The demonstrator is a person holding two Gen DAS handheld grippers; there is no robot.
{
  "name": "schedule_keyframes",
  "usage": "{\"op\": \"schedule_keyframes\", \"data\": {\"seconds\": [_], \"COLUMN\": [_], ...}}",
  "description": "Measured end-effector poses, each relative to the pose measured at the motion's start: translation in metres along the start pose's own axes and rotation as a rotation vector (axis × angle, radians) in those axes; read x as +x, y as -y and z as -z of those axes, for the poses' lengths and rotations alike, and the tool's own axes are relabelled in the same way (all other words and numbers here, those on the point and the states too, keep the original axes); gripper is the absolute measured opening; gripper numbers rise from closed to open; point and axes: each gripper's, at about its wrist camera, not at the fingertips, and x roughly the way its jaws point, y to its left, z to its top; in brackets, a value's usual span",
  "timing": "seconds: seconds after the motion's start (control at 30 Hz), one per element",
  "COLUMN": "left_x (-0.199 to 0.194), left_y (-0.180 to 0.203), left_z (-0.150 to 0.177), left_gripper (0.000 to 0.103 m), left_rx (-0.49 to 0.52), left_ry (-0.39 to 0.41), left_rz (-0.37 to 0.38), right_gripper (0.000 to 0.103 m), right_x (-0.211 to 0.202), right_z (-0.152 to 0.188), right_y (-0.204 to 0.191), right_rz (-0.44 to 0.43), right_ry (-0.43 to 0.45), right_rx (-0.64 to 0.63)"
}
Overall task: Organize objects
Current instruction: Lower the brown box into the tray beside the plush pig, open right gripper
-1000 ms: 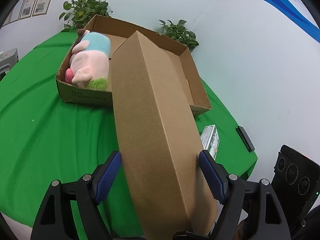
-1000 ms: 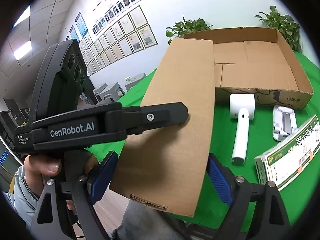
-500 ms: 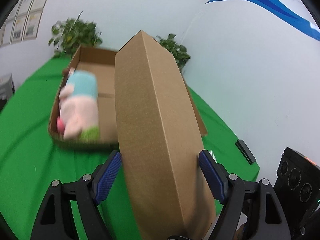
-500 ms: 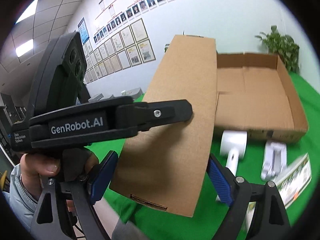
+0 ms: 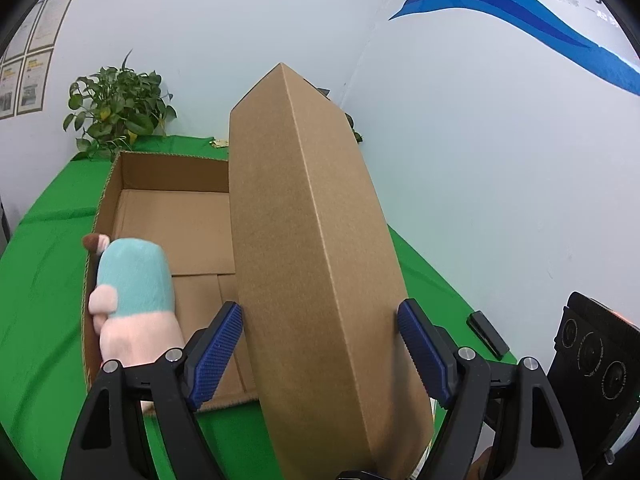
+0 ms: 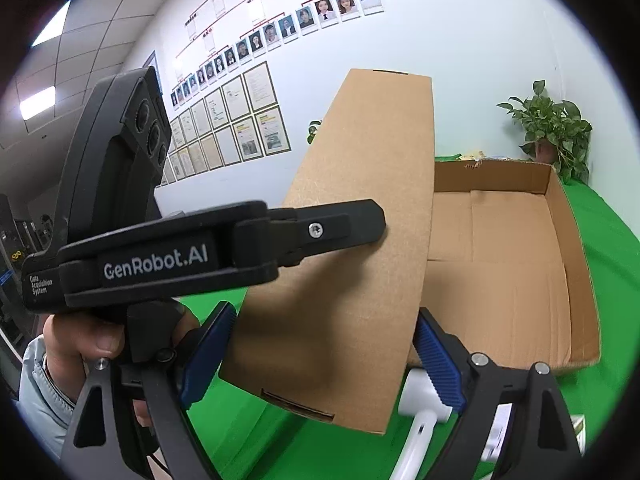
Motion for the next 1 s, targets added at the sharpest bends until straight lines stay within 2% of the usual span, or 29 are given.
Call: {"op": "schedule_keyframes", "data": {"seconds": [0.13,0.4,0.8,0.87,1.0], "left_x": [0.020,0.065,0.121,0.127,0.128], "left_y": [-0.016,-0.058,-0.130,-0.143,-0.152], "left_z": [-0.012,-0.022,0.000,0.003,0.003], "left_gripper": [0.078,0.078,0.078,0.078,0.078], "left_rx": [0.002,-0.063,-0.153,-0.195,-0.206], "left_ry": [-0.011,-0.040,-0.155,-0.168,-0.171], "left_rz": [-0.017,-0.018,-0.075,-0.068,-0.063], "right_gripper": [0.088,0.088,0.087,0.087,0.087], "right_x": [0.022,0.061,0.106,0.106,0.101], "right_z": [-0.009,-0.020,0.003,0.006,0.007], "right_y": [0.013,0.032,0.046,0.046,0.036], "right_rz": [-0.021,-0.029,-0.083,-0.088,-0.079], "right_ry": [-0.023,-0.093,-0.186,-0.182,-0.190], "right_rx": [0.020,0.042,0.092,0.093,0.085]}}
